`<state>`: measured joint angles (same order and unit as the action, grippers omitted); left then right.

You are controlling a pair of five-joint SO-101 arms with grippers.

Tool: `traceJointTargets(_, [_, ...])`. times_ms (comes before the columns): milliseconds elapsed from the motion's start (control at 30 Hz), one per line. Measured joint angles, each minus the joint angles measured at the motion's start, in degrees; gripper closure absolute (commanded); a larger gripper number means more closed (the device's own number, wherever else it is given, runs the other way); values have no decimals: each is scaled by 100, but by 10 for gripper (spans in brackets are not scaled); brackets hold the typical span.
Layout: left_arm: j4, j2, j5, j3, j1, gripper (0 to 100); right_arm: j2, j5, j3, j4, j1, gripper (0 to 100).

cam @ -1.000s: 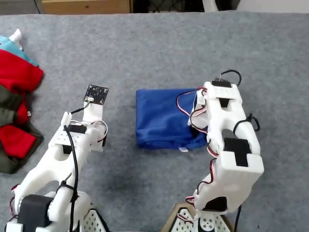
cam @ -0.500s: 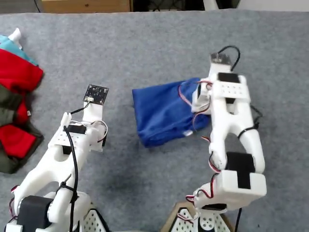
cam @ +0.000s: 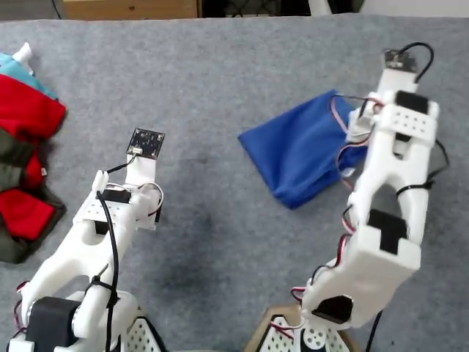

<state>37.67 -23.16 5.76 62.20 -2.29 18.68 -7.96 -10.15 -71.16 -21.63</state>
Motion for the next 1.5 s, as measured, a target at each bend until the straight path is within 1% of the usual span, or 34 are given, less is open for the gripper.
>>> traceJointTargets(233, [0,0,0,0,0,971,1073,-264,-1530,0,-571,985])
traceJointTargets(300, [0,0,0,0,0,971,1310,-290,-1873,-158,-712,985])
traceJointTargets(500, [0,0,0,0,0,971,1908,-316,-2549,-642,-800,985])
traceJointTargets(767, [0,0,0,0,0,971,2066,-325,-2971,-756,-1064,974])
traceJointTargets(833, [0,0,0,0,0,971,2066,-431,-2980,-835,-1081,907])
traceJointTargets(1000, [0,0,0,0,0,971,2066,-545,-2980,-1134,-1090,615])
traceJointTargets(1067, [0,0,0,0,0,970,2066,-598,-2980,-1248,-1090,558])
traceJointTargets(1167, [0,0,0,0,0,970,2066,-615,-2980,-1310,-1090,585])
traceJointTargets(1267, [0,0,0,0,0,970,2066,-615,-3147,-1327,-1090,661])
traceJointTargets(1333, [44,0,0,0,26,970,2066,-615,-3411,-1424,-1090,744])
traceJointTargets(1367, [202,0,0,-26,105,970,2066,-615,-3596,-1530,-1090,797])
traceJointTargets(1467, [985,0,0,-466,580,970,2066,-615,-4316,-2163,-1090,966])
traceJointTargets(1500, [1336,0,0,-695,818,970,2066,-615,-4580,-2382,-1090,990])
